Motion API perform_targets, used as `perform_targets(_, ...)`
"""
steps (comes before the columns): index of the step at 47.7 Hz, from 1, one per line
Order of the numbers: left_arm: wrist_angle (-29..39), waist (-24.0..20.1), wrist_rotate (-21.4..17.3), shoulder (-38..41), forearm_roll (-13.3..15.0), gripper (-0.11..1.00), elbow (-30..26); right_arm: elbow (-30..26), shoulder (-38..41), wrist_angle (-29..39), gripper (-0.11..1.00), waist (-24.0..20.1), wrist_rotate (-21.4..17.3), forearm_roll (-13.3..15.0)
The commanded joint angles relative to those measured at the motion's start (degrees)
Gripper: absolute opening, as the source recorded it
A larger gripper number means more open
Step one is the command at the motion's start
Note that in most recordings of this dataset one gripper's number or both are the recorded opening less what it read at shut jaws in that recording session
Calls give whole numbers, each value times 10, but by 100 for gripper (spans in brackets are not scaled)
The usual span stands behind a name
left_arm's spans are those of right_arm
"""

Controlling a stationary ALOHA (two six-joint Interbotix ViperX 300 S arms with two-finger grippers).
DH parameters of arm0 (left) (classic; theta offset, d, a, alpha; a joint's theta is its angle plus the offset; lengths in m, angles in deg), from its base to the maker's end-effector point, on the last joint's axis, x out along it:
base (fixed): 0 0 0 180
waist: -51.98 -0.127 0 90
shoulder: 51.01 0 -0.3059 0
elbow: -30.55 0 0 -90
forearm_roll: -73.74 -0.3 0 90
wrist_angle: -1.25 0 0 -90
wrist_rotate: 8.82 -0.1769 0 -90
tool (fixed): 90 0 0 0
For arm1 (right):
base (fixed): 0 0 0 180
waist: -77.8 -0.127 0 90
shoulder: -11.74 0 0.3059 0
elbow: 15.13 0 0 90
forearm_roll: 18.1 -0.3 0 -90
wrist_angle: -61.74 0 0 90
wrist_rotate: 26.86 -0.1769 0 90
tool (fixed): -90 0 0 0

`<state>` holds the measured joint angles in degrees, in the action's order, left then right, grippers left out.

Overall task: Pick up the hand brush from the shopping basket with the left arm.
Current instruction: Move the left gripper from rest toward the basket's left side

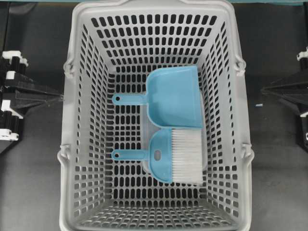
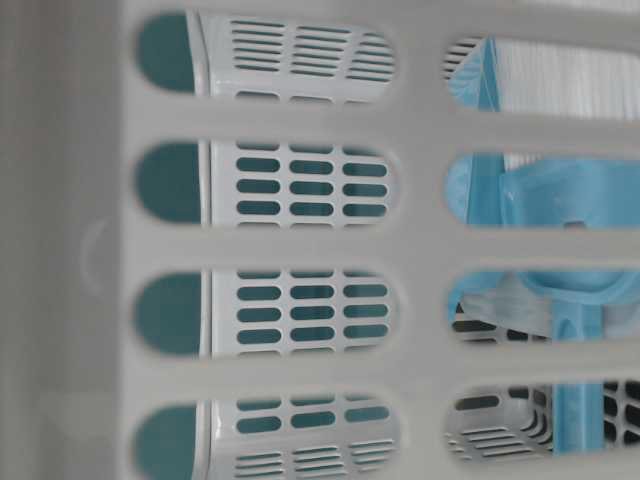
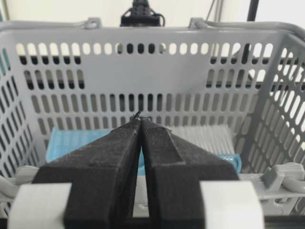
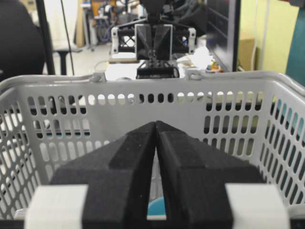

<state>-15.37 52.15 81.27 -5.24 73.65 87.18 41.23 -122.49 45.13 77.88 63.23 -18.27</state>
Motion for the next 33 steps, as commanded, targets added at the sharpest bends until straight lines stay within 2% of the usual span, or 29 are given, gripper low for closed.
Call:
perform_targets(1, 27, 4, 17, 1, -24, 6, -42, -12, 1, -3, 0, -4, -6, -3)
perform_targets(5, 85, 3, 25, 7, -25, 0, -74, -18, -7, 11, 0, -5, -11, -8)
perform_targets(10, 181, 4, 20, 19, -25, 0, -121, -26, -22, 53, 0, -5, -24, -8)
perform_targets(17, 280, 5, 22, 50, -25, 0, -179, -32, -40, 86, 0, -3, -21, -8)
perform_targets(33, 427, 25, 23, 168, -25, 0, -311, -36, -56, 127, 1, -1, -24, -8)
